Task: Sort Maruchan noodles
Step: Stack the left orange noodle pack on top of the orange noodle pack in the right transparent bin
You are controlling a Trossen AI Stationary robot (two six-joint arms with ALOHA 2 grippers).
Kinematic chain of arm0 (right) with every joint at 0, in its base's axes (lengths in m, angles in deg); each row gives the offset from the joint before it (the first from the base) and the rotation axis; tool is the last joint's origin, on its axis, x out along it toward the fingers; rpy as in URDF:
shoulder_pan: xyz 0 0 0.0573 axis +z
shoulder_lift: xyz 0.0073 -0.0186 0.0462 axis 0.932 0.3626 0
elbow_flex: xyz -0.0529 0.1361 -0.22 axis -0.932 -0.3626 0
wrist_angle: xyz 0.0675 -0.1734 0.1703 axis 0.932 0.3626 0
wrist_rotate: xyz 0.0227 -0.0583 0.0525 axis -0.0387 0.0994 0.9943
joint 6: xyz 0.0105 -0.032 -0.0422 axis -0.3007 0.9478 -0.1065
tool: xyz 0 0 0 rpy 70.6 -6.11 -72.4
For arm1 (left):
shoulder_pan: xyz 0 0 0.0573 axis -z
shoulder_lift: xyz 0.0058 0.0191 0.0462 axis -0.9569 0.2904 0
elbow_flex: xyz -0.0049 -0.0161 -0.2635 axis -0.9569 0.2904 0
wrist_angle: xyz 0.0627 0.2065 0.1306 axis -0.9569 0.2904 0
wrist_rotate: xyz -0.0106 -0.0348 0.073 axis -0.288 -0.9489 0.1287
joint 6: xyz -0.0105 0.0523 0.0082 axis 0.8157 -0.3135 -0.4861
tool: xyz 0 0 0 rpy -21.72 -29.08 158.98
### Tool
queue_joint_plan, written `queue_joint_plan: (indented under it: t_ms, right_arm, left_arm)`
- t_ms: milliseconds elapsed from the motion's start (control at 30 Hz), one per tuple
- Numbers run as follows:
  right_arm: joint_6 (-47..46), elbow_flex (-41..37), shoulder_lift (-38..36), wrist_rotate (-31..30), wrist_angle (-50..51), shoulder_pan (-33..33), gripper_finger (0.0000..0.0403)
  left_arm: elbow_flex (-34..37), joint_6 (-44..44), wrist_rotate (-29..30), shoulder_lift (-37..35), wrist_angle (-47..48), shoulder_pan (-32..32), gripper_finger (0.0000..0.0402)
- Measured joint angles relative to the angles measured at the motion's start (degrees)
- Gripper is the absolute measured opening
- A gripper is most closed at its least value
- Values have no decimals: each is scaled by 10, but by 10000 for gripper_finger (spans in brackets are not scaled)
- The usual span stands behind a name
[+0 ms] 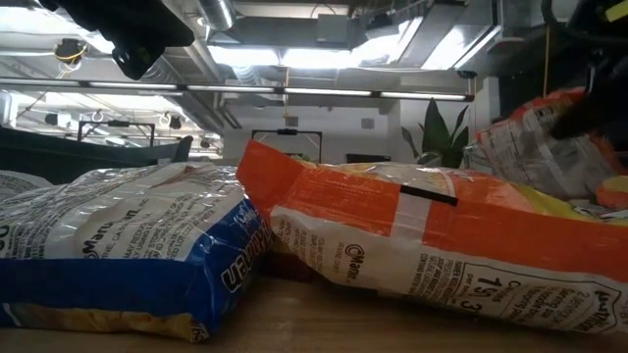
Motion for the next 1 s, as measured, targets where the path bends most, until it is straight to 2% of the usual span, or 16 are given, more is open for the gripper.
queue_joint_plan:
  t_ms: [333, 600, 867, 1000]
  right_arm:
    - [11, -3, 3, 16, 1, -41, 21]
    - [47, -3, 3, 64, -29, -60, 88]
    - [107, 8, 2, 66, -128, -60, 169]
    - [173, 38, 2, 89, -179, -60, 200]
  left_arm:
    - [0, 0, 14, 0, 0, 0, 1]
    - [0, 1, 14, 0, 0, 0, 1]
    - [0, 1, 14, 0, 0, 0, 1]
    - [0, 1, 10, 0, 0, 0, 1]
